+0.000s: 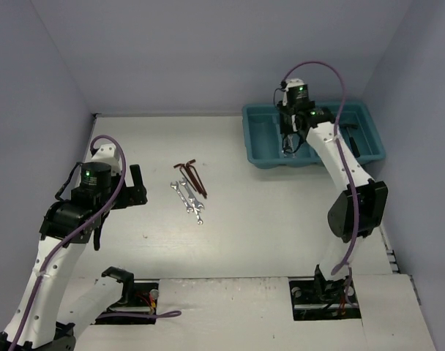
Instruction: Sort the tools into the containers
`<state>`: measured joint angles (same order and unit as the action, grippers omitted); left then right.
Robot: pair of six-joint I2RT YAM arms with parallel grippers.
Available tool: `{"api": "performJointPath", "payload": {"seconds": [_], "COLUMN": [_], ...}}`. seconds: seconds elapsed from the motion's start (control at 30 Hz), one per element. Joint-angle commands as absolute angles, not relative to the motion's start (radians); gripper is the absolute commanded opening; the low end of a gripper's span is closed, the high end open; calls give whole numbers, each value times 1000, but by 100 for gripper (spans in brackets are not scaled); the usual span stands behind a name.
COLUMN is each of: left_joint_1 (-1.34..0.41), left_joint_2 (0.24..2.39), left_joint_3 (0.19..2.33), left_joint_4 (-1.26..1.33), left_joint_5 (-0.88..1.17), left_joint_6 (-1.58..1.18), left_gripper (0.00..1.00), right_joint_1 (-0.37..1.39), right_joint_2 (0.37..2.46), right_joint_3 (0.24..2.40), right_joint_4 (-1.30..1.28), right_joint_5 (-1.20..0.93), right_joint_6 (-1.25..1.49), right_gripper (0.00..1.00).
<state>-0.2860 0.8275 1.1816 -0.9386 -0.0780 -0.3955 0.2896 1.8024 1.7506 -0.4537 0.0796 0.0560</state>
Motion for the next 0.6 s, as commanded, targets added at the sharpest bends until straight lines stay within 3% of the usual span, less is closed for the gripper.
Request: {"api": "performJointPath", "payload": {"seconds": [0.0, 0.3, 0.57], "left_joint_1": [-282, -282, -282], "left_joint_2": [819, 825, 821], "left_joint_3": [1194, 1186, 1179], "left_joint_4": [-905, -905, -906], "left_joint_5": [-76, -76, -80], "left_joint_6": [-403, -422, -437], "left_gripper": [95, 95, 95], "right_joint_1": [171, 85, 109], "right_joint_2": [1966, 2265, 2246], "right_joint_3": [1942, 2188, 2210], "right_joint_4": [-459, -458, -454], "right_joint_5": [109, 94, 77], "right_joint_6": [-67, -89, -71], "right_gripper": [0, 3, 29]}}
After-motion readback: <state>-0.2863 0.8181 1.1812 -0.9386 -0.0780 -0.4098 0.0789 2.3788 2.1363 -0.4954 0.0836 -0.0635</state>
